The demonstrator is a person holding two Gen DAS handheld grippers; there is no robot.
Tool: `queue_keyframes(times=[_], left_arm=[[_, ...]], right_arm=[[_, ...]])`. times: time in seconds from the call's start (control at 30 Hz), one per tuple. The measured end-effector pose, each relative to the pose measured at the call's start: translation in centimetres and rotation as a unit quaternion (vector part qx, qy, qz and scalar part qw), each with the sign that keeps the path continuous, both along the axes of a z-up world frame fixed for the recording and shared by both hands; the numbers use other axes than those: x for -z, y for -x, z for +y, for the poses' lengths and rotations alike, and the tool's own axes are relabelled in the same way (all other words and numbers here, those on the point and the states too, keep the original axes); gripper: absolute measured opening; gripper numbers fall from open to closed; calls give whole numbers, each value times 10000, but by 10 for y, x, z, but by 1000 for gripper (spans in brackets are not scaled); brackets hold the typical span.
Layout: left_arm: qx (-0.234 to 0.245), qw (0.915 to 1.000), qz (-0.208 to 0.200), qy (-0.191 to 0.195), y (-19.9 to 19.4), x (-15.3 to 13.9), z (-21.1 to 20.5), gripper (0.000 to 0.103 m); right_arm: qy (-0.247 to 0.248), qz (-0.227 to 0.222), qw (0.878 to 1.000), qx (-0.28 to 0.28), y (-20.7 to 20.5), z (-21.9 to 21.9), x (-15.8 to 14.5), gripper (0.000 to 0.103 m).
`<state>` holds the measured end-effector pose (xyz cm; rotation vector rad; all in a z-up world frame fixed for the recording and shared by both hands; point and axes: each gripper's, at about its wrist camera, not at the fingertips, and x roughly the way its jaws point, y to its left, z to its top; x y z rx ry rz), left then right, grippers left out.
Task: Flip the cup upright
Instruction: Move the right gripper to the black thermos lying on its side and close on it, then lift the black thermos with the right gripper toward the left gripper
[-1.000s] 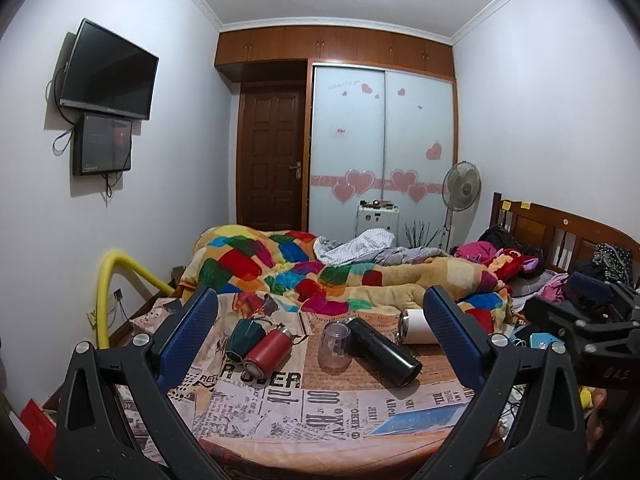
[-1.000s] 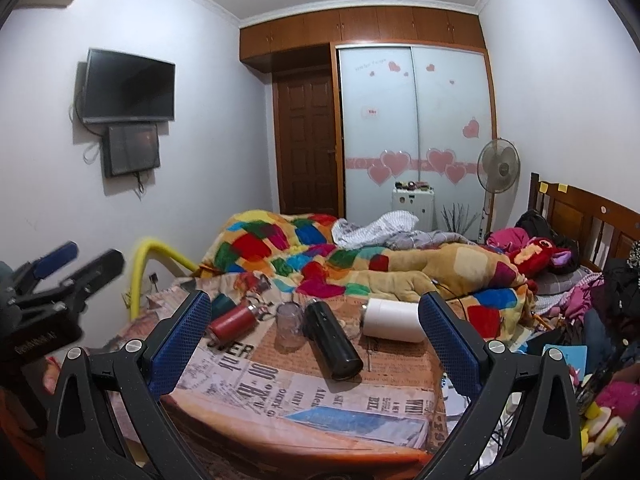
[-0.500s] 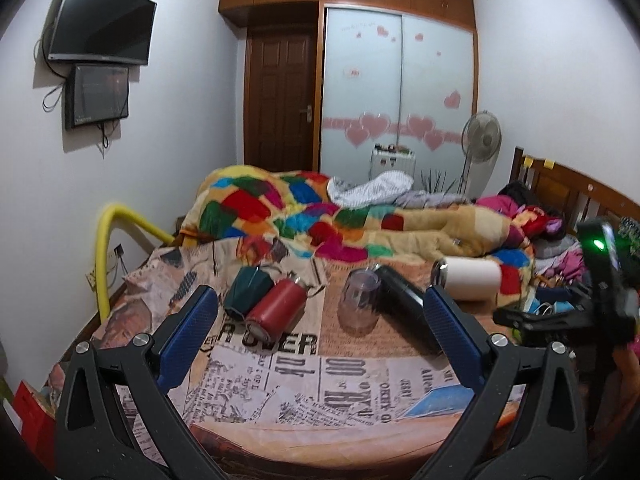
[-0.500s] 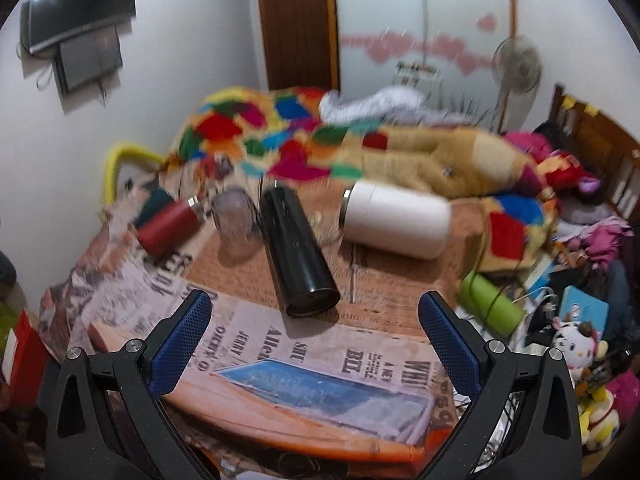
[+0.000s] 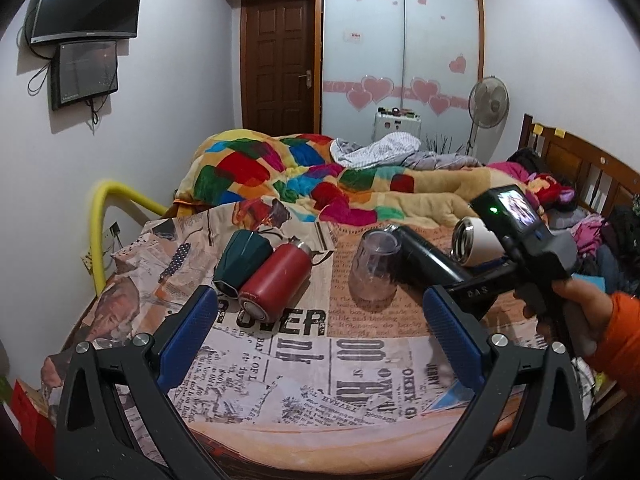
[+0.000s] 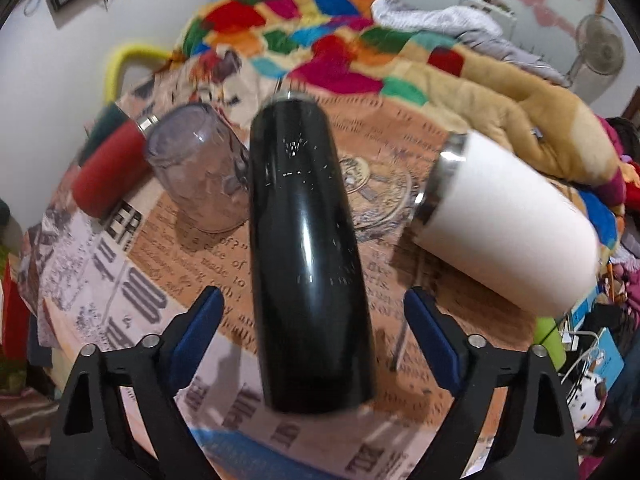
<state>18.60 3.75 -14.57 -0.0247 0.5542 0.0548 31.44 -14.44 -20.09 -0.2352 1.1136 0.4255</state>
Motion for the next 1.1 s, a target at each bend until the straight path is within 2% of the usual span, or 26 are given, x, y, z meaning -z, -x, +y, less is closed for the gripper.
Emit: queue_keyframes(times=[0.1,0.23,0.37,0.53,0.73,1.1], left_arm=[[-5,10000,49,0,-3,5,2,103],[-40,9999,81,63,-4,9,6,103],[-79,9998,137,111,-6,13,8,103],[-130,9996,163,182,-5,13,12,103],[-174,9996,105,211,-1,7,13,103],[-202,9994,-110,255,17,-14,8,103]], right_arm=[[190,230,9995,-131,-10,8,9,74],[432,398,9979,-259,-20,14,18,70],[566,359,9972,-336,-20,19,22,62],[604,265,9973,-328,-15,17,22,61],[416,311,9983,-248,-4,6,20,61],[41,178,9997,-149,24,-12,-8,61]])
